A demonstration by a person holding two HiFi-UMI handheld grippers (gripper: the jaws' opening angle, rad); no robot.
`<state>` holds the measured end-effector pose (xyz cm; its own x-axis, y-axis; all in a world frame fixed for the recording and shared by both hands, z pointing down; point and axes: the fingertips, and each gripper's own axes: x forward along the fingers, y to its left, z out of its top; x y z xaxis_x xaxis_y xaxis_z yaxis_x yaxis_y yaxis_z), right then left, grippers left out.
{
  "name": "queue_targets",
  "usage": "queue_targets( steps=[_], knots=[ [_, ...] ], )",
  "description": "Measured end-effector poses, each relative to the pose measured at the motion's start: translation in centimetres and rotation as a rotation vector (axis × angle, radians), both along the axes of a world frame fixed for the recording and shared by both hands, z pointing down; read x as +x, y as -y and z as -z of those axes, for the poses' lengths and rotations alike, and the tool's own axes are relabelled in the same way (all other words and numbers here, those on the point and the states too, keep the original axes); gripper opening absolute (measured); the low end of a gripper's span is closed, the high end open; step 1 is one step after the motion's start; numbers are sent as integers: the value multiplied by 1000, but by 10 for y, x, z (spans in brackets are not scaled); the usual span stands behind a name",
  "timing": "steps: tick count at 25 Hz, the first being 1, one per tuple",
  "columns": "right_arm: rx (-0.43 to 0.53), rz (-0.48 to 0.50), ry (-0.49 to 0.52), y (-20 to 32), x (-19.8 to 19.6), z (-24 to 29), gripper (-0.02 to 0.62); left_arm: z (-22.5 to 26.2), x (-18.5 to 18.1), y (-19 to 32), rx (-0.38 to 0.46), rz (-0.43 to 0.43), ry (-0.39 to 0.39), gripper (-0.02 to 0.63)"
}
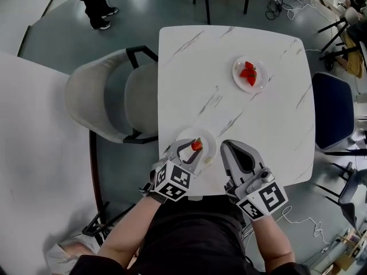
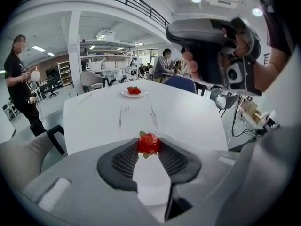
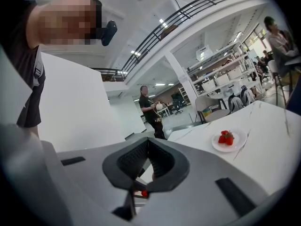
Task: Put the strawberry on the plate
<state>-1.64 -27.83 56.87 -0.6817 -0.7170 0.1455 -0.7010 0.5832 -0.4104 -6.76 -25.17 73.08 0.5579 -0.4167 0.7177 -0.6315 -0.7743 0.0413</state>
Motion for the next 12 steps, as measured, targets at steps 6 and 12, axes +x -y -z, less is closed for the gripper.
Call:
queue_targets(
  steps=[6,12],
  knots=[
    [-10,-20,6,-3,7,-11,3,-28,4,-7,-51,-61,102,137],
    [-12,-29,11,-1,12,-15,3,-45,4,-9,-100,-87,162,137]
  ],
)
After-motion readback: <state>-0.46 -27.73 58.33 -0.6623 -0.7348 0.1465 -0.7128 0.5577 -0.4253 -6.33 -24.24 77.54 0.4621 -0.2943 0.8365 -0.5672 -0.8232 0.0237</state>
